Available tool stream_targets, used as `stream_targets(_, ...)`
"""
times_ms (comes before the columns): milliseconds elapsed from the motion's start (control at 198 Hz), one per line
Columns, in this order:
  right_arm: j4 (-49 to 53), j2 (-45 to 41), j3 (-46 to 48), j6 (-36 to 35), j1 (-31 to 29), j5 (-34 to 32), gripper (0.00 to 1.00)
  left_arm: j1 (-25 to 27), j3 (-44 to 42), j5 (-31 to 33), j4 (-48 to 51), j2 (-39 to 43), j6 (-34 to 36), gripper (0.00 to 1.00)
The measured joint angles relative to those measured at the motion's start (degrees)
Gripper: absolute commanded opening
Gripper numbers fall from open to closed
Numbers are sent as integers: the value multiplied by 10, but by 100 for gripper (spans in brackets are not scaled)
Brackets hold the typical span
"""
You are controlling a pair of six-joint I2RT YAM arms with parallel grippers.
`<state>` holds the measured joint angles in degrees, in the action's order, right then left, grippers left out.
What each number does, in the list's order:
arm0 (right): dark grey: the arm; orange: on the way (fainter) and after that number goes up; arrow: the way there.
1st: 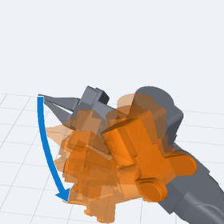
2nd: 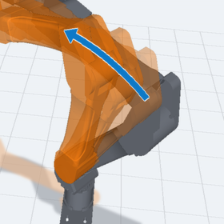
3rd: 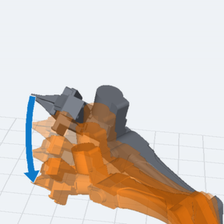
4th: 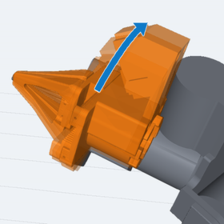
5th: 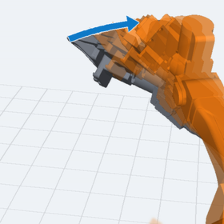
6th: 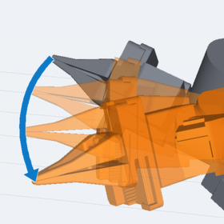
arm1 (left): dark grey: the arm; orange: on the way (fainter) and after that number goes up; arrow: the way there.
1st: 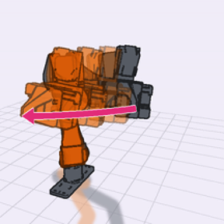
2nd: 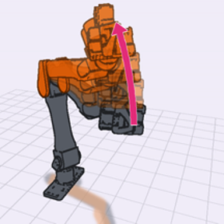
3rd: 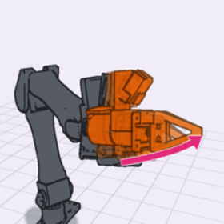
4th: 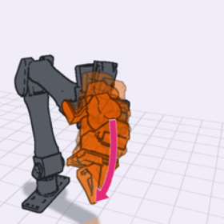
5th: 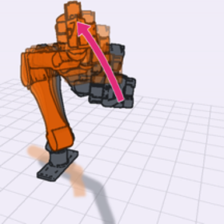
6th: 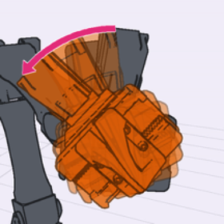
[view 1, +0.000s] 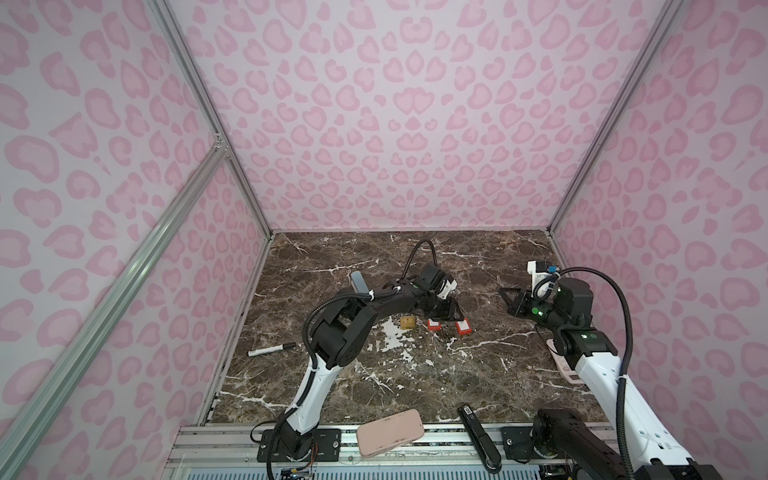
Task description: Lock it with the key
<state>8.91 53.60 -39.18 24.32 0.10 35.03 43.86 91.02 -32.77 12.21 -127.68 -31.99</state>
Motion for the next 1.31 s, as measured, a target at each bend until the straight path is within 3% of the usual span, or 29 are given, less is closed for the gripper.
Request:
stream_targets(600, 49, 47, 35, 36, -1, 12, 0, -21, -45, 28, -12, 91, -32, 43)
stream_targets(776, 53, 43, 90, 73, -41, 17, 0, -38, -58, 28, -34, 118, -50, 43)
stream_targets(948, 11, 68, 115, 85, -87, -22, 0, -37, -62, 23, -35, 120, -50, 43)
stream_targets(1311, -87, 206, 112, 79, -91, -48, 0, -37, -108, 19, -48, 136, -51, 43)
